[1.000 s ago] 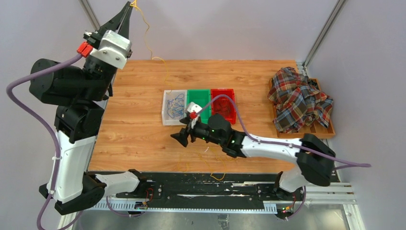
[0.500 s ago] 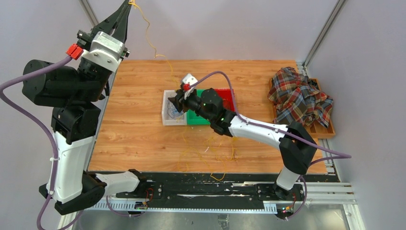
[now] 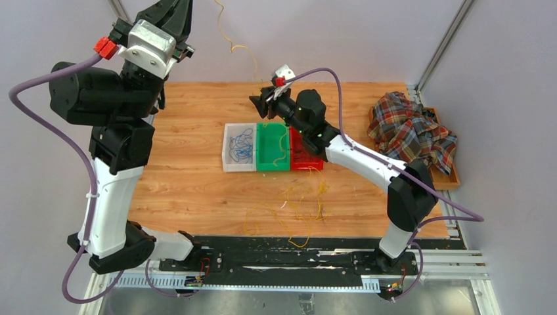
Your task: Untangle the cables
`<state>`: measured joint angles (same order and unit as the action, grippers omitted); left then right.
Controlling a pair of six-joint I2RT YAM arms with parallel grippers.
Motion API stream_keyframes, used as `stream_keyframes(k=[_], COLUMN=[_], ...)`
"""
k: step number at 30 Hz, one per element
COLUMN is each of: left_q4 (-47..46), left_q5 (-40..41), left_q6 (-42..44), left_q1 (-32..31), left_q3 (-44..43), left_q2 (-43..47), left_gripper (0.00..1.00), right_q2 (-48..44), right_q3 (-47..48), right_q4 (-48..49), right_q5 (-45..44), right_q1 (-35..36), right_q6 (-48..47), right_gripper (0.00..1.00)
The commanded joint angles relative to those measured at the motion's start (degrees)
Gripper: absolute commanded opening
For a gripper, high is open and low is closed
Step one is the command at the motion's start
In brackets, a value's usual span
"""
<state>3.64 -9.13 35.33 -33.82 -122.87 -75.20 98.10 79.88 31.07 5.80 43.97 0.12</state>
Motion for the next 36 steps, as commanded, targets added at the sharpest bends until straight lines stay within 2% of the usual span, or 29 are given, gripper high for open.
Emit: stream_keyframes(k=[1, 14, 19, 22, 27, 36], left_q4=[-3.64, -6.39, -7.26, -7.49, -7.05, -5.63], left_q5=[-1.72, -0.47, 1.1, 1.82, 3.02, 8.9], left_q6=[-2.11, -1.49, -2.12, -3.01, -3.22, 1.71], left_q1=[0.34, 0.34, 0.34, 0.34, 0.34, 0.34], left_q3=[-1.75, 10.93, 15.7, 18.41, 23.37, 28.58], left_q2=[-1.03, 1.6, 1.65, 2.2, 3.59, 4.74], left_gripper=[0.01, 0.0, 0.01, 0.0, 0.01, 0.01], right_q2=[2.28, 6.07, 6.47, 4.76, 0.72, -2.81], right_q3=[3.74, 3.98, 1.54, -3.02, -12.73, -22.44], right_q4=[-1.52, -3.34, -3.78, -3.9, -2.79, -3.15], right_q5=[1.7, 4.05, 2.55, 1.21, 1.61, 12.31], right_q1=[-1.35, -3.85, -5.34, -6.19, -6.61, -6.57], right_q6=[-0.21, 0.58, 1.88, 3.36, 9.14, 16.73], right_gripper=[0.44, 0.42, 0.41, 0.41, 0.55, 0.62])
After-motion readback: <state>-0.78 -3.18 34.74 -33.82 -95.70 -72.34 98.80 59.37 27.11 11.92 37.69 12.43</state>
